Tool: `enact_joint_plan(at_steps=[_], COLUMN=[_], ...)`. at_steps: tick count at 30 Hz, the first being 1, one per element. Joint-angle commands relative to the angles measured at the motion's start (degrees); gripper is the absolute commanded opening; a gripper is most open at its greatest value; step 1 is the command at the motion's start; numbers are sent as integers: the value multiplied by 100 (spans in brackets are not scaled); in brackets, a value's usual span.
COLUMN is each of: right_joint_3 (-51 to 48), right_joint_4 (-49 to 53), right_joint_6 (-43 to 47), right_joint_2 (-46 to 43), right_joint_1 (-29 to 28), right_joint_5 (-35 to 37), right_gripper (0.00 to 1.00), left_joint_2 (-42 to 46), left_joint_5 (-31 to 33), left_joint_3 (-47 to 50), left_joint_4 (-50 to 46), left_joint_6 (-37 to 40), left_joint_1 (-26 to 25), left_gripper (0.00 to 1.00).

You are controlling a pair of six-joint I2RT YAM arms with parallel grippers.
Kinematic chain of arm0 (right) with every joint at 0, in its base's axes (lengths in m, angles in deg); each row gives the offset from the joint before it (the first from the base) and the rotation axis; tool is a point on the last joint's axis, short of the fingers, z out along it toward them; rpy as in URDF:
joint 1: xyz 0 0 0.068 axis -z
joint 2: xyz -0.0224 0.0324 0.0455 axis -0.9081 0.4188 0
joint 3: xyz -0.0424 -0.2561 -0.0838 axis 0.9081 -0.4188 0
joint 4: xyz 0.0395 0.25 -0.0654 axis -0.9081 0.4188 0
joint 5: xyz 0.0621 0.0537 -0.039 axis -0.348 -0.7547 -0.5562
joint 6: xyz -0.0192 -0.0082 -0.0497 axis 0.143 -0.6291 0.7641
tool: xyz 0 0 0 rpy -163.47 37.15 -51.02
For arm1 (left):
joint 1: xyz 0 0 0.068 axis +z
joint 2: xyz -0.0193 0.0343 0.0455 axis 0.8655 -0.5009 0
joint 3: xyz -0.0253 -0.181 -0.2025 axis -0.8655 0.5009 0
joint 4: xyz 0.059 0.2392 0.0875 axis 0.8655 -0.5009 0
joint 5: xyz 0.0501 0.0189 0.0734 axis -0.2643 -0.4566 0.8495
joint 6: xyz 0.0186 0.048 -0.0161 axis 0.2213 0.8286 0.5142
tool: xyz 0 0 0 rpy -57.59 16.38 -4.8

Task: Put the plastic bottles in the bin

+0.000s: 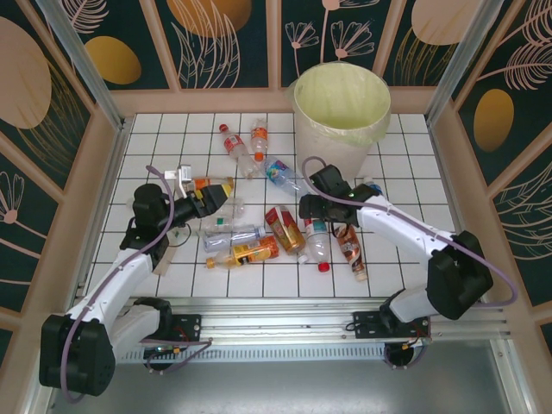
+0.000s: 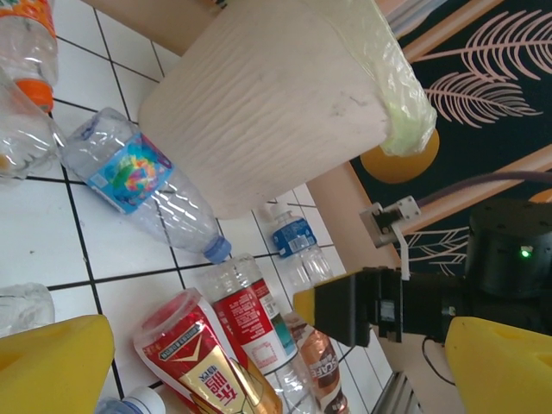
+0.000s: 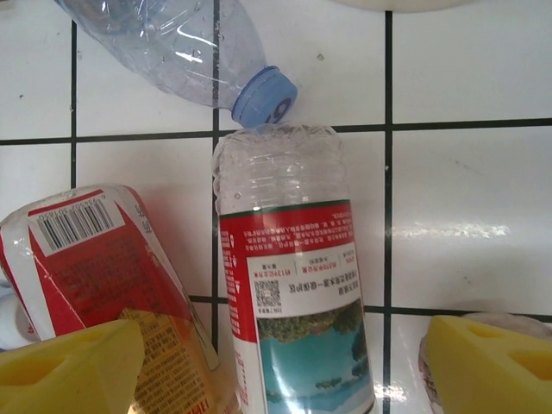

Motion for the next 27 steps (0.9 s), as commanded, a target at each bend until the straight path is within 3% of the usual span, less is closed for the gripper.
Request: enact_joint_plan(at_steps=[1, 27], right_joint_3=[263, 410], right_joint_4=[183, -232], right_joint_6=[178, 403], right_joint_2=[250, 1420], right_joint_1=[-40, -44], right_joint_5=[-24, 99], right_gripper=[85, 84], left_joint_2=[-7, -385], left_joint_5=[-257, -357], left_joint_3=[-153, -394], left_joint_4=[219, -221], left_joint_6=[24, 195], left_joint_1=[-62, -253], left_gripper=[99, 98])
